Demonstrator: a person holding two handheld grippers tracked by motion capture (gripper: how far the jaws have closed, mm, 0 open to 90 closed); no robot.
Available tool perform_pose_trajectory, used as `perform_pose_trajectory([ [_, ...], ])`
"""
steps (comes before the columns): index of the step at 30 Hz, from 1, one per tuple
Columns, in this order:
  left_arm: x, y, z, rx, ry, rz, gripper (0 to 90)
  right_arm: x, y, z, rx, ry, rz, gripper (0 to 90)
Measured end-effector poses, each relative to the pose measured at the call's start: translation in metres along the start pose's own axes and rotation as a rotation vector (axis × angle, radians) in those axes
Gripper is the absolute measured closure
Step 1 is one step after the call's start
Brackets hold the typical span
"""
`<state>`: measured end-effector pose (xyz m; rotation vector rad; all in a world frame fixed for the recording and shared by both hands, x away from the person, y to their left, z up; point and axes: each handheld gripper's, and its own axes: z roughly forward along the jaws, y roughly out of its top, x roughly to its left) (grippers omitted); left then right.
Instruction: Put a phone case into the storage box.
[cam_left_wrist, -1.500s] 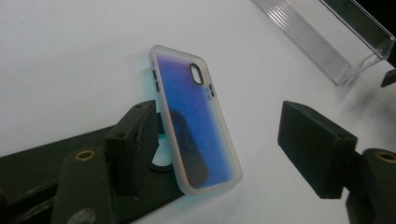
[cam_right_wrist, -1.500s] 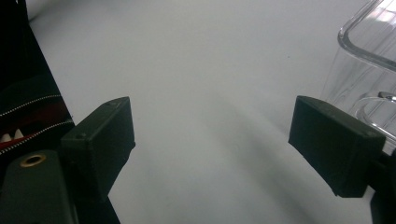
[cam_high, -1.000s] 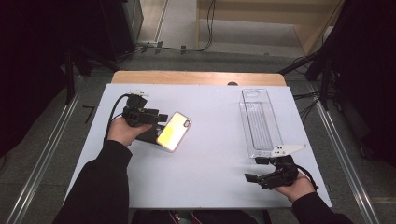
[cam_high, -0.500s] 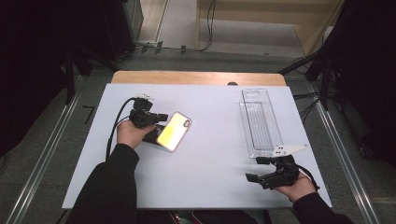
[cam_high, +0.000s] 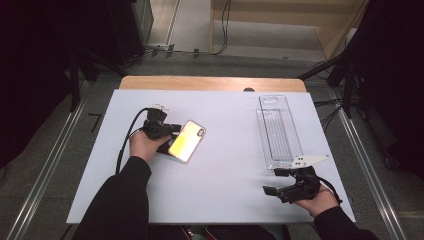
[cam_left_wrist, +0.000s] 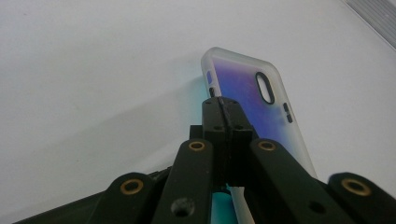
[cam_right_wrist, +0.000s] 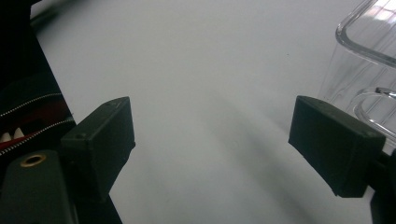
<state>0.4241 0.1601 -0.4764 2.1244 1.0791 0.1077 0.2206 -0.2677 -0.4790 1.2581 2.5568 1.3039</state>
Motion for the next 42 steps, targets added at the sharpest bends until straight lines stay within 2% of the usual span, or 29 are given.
perform_pose_trajectory([
  [11,-0.010,-0.001,0.014,0.026,-0.019,0.020,90.0,0.000,0.000,0.000,0.002,0.001,0.001,12.6],
  [17,-0.016,-0.002,0.024,0.047,-0.022,0.045,90.0,0.000,0.000,0.000,0.002,0.002,0.002,12.6],
  [20,-0.017,-0.002,0.027,0.043,-0.027,0.039,90.0,0.000,0.000,0.000,0.002,0.003,0.001,12.6],
  [26,-0.018,-0.002,0.033,0.063,-0.013,0.049,90.0,0.000,0.000,0.000,0.004,0.003,-0.002,12.6],
  [33,-0.028,0.001,0.041,0.068,-0.042,0.069,90.0,0.000,-0.001,0.000,0.004,0.003,-0.002,12.6],
  [37,-0.029,0.002,0.038,0.060,-0.056,0.054,89.2,0.000,-0.001,-0.001,0.000,0.001,-0.002,12.6],
  [42,-0.030,0.006,0.022,0.033,-0.084,0.039,78.0,0.000,-0.001,-0.001,0.000,0.000,0.001,12.6],
])
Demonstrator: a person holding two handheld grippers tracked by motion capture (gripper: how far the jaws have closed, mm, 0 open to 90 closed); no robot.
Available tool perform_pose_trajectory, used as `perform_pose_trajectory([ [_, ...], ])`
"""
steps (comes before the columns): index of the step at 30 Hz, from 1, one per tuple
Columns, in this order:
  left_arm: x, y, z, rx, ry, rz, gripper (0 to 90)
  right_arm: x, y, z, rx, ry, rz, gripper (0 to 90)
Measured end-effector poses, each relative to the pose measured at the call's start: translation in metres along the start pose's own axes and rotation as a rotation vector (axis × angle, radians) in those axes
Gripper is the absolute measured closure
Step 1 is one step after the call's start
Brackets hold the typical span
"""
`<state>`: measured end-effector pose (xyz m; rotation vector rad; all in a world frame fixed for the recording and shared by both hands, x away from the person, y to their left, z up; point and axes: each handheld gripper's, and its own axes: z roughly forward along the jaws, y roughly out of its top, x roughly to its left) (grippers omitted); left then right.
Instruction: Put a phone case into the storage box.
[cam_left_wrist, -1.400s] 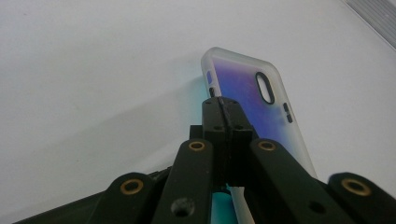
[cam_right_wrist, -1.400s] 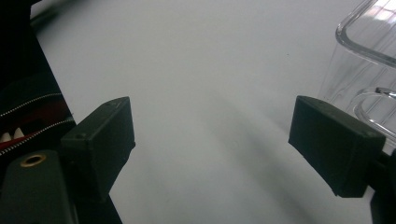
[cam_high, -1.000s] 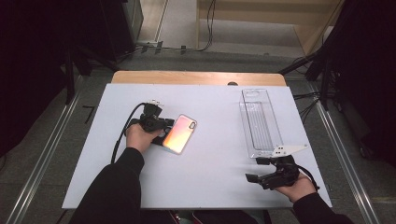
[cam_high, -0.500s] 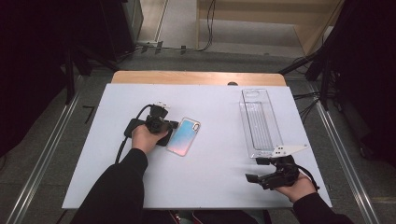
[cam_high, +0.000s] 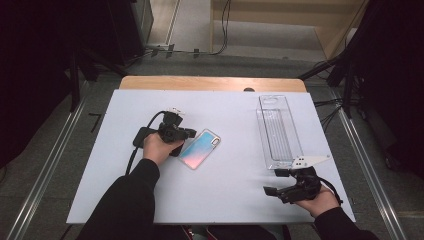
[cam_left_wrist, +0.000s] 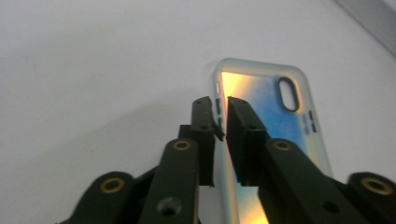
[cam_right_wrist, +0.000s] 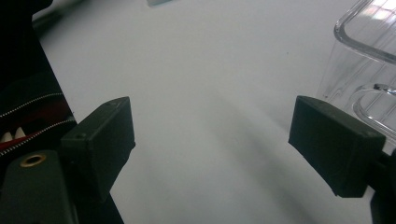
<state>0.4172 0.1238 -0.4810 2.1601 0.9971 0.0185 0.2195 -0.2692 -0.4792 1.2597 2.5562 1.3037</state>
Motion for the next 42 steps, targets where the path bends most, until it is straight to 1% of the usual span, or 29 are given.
perform_pose_trajectory([
  [2,-0.002,0.001,-0.009,-0.013,-0.014,-0.001,69.3,0.000,0.000,0.000,-0.001,0.001,-0.003,12.6],
  [4,-0.003,0.001,-0.018,-0.030,-0.066,-0.025,52.7,0.000,0.000,0.000,-0.001,0.001,-0.005,12.6],
  [5,-0.005,0.000,-0.023,-0.040,-0.083,-0.030,47.5,0.000,0.000,0.000,-0.001,0.001,-0.005,12.6],
  [7,-0.009,-0.002,-0.032,-0.073,-0.109,-0.023,41.6,0.000,0.000,0.000,-0.003,0.001,-0.005,12.6],
  [8,-0.011,-0.003,-0.036,-0.079,-0.119,-0.015,38.3,0.001,0.000,0.000,-0.004,0.000,-0.005,12.6],
  [9,-0.014,-0.004,-0.040,-0.082,-0.120,-0.005,36.8,0.001,0.000,0.000,-0.004,-0.001,-0.006,12.6],
  [11,-0.019,-0.008,-0.047,-0.087,-0.127,0.015,35.9,0.001,0.000,0.001,-0.002,-0.002,-0.008,12.6],
  [12,-0.021,-0.011,-0.051,-0.092,-0.131,0.018,34.1,0.001,0.000,0.001,-0.002,0.000,-0.009,12.6],
  [15,-0.026,-0.018,-0.060,-0.092,-0.144,0.036,33.5,0.001,0.000,0.001,-0.001,-0.001,-0.007,12.6],
  [19,-0.030,-0.027,-0.070,-0.101,-0.158,0.041,33.3,0.001,0.001,0.001,0.002,0.000,-0.006,12.6],
  [20,-0.031,-0.030,-0.071,-0.098,-0.151,0.043,32.6,0.001,0.001,0.001,0.002,0.001,-0.003,12.6],
  [22,-0.033,-0.036,-0.072,-0.082,-0.138,0.034,31.5,0.001,0.000,0.001,0.003,0.000,-0.004,12.6],
  [24,-0.035,-0.043,-0.074,-0.076,-0.145,0.037,31.5,0.001,0.001,0.001,0.004,-0.001,-0.006,12.6],
  [29,-0.047,-0.057,-0.077,-0.057,-0.125,0.102,31.4,0.001,0.001,0.001,0.004,-0.001,-0.005,12.6],
  [33,-0.053,-0.065,-0.083,-0.068,-0.156,0.112,31.4,0.001,0.001,0.001,0.003,-0.002,-0.004,12.6],
  [37,-0.056,-0.076,-0.088,-0.073,-0.165,0.116,31.0,0.001,0.001,0.001,0.003,-0.002,-0.004,12.6],
  [38,-0.056,-0.079,-0.089,-0.071,-0.166,0.115,29.7,0.001,0.001,0.001,0.004,-0.002,-0.005,12.6],
  [42,-0.059,-0.089,-0.094,-0.065,-0.176,0.124,29.6,0.001,0.001,0.001,0.004,-0.003,-0.004,12.6],
])
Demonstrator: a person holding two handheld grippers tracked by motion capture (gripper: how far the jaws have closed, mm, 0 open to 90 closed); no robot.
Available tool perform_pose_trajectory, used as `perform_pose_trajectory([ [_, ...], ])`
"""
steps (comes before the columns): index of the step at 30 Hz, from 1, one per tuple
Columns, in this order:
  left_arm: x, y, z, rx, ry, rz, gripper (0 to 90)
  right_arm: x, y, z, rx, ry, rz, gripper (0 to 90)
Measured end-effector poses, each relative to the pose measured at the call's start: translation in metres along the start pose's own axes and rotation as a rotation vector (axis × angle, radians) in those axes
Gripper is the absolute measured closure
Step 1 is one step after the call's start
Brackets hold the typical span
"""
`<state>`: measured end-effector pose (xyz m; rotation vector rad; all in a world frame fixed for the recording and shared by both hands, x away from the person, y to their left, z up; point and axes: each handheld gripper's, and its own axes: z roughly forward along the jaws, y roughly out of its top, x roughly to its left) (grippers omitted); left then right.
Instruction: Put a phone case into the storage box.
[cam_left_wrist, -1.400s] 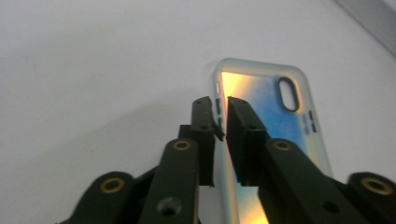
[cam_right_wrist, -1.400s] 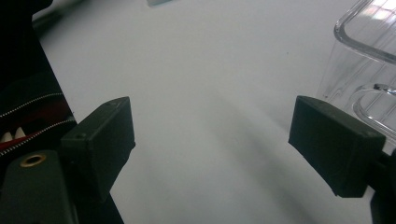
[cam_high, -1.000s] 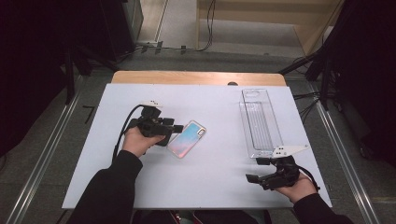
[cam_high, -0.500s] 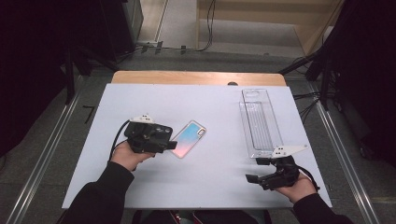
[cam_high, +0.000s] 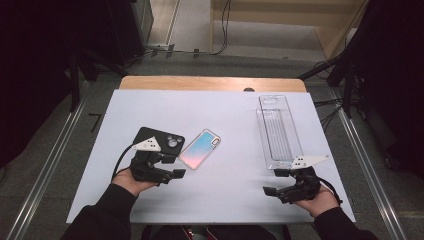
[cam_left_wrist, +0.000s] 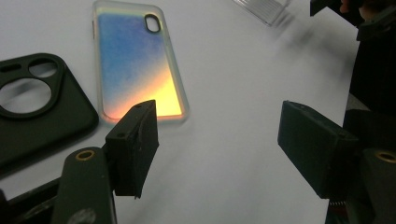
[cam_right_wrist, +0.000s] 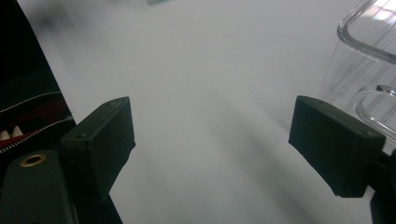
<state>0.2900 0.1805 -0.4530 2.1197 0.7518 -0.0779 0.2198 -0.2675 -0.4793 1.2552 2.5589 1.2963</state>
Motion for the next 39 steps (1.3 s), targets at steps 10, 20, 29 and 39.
perform_pose_trajectory([
  [10,-0.004,-0.023,-0.015,-0.007,0.007,-0.010,29.5,0.000,0.000,0.000,0.002,-0.002,-0.002,12.6],
  [20,-0.001,-0.031,-0.024,-0.008,0.030,-0.017,29.5,0.000,0.001,0.001,0.004,0.000,0.002,12.6],
  [29,0.002,-0.009,-0.017,0.005,0.018,-0.041,14.5,-0.002,0.000,0.001,0.002,-0.002,0.001,12.6],
  [39,0.004,0.019,0.000,0.000,0.019,-0.013,0.0,-0.002,0.000,0.001,0.002,-0.001,-0.004,12.6],
])
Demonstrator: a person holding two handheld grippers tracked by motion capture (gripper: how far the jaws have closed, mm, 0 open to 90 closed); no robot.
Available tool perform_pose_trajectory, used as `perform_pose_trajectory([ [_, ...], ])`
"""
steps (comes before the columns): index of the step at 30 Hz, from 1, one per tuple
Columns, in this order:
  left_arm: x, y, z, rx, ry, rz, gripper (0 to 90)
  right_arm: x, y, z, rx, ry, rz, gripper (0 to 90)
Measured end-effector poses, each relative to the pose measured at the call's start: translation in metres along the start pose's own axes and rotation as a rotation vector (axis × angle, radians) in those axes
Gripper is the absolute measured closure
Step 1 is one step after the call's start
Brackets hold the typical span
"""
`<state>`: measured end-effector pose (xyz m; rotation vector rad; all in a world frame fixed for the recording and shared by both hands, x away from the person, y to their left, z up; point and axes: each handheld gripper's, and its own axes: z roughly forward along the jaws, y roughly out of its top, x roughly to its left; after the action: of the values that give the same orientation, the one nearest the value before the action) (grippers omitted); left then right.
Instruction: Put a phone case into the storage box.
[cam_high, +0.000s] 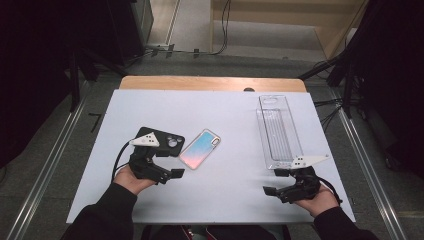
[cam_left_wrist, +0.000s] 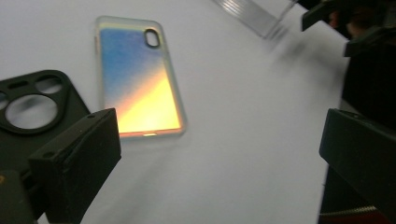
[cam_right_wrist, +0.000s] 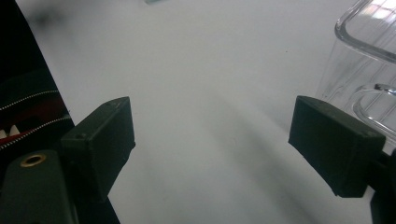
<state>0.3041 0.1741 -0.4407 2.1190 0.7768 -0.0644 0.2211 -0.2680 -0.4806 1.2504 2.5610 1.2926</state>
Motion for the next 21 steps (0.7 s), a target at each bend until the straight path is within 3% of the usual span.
perform_pose_trajectory([
  [6,0.004,0.012,0.010,-0.002,0.035,-0.004,1.8,0.001,0.000,0.000,0.007,-0.001,-0.001,12.6],
  [15,0.011,0.036,0.032,-0.028,0.113,-0.056,2.5,0.000,0.000,0.000,0.004,0.000,0.002,12.6],
  [21,0.015,0.046,0.044,-0.021,0.141,-0.030,4.0,0.000,0.000,0.000,0.004,0.000,0.000,12.6],
])
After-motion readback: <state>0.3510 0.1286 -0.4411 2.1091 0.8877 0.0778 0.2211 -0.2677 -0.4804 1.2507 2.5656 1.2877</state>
